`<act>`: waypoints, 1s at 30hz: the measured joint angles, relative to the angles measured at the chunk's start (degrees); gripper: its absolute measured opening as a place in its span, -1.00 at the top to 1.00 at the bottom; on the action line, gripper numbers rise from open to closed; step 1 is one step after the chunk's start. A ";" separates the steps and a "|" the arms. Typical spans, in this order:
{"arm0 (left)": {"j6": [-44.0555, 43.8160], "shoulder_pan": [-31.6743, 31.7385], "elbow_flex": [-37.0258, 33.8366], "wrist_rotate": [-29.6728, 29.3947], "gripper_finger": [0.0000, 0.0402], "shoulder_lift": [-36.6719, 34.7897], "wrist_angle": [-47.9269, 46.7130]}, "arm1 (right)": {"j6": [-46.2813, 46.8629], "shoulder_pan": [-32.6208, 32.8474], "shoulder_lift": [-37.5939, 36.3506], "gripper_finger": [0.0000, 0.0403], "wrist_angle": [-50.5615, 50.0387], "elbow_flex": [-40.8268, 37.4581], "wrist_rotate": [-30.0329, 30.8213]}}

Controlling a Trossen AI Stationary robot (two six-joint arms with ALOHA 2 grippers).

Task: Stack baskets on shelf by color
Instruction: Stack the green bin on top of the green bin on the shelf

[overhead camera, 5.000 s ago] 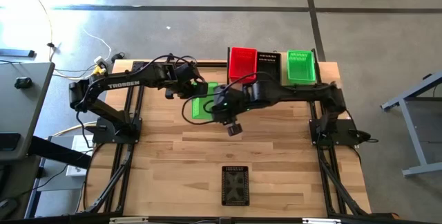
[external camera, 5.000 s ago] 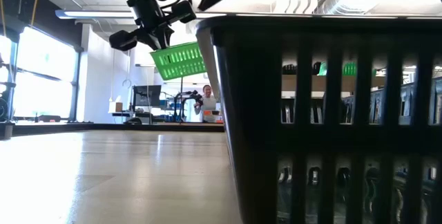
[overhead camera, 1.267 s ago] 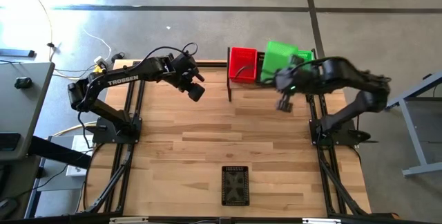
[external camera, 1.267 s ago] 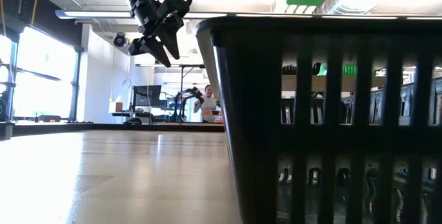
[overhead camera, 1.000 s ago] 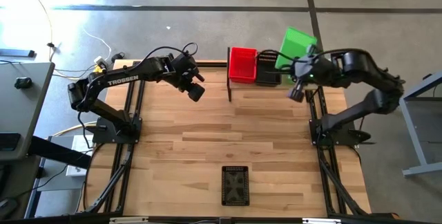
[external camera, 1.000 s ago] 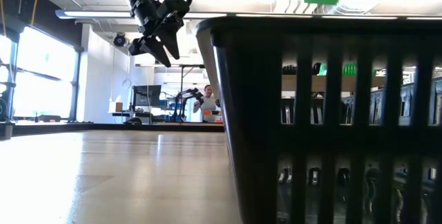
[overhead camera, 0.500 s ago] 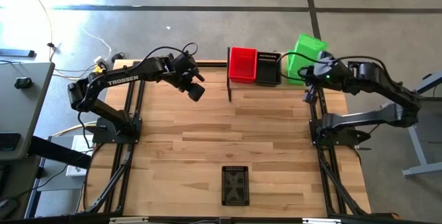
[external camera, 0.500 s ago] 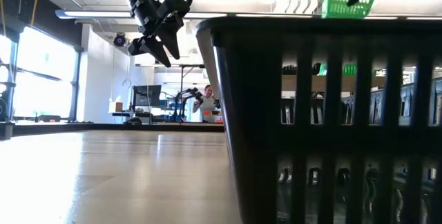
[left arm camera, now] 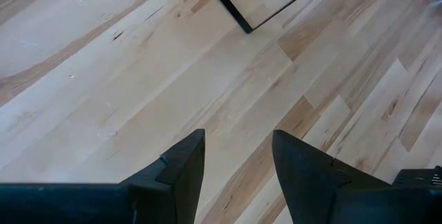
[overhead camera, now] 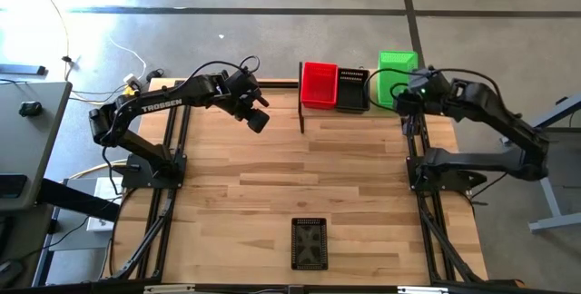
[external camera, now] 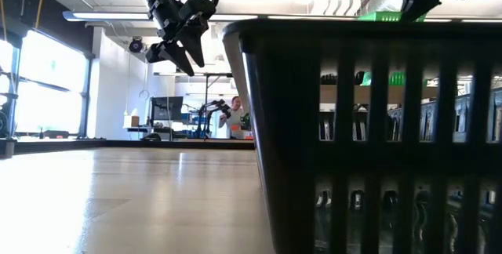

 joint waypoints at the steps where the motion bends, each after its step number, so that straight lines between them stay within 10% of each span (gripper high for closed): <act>1: 0.01 0.00 0.00 -0.01 0.21 0.00 0.00 | -0.73 -1.12 0.00 1.00 0.11 -0.36 -0.84; 14: -0.02 0.00 0.00 -0.21 0.21 0.00 -0.02 | -9.45 -17.22 0.79 1.00 1.39 -0.95 -15.63; 30: -0.02 0.00 0.00 -0.43 0.21 0.00 0.07 | -13.14 -23.82 7.49 1.00 -1.35 -0.95 -19.28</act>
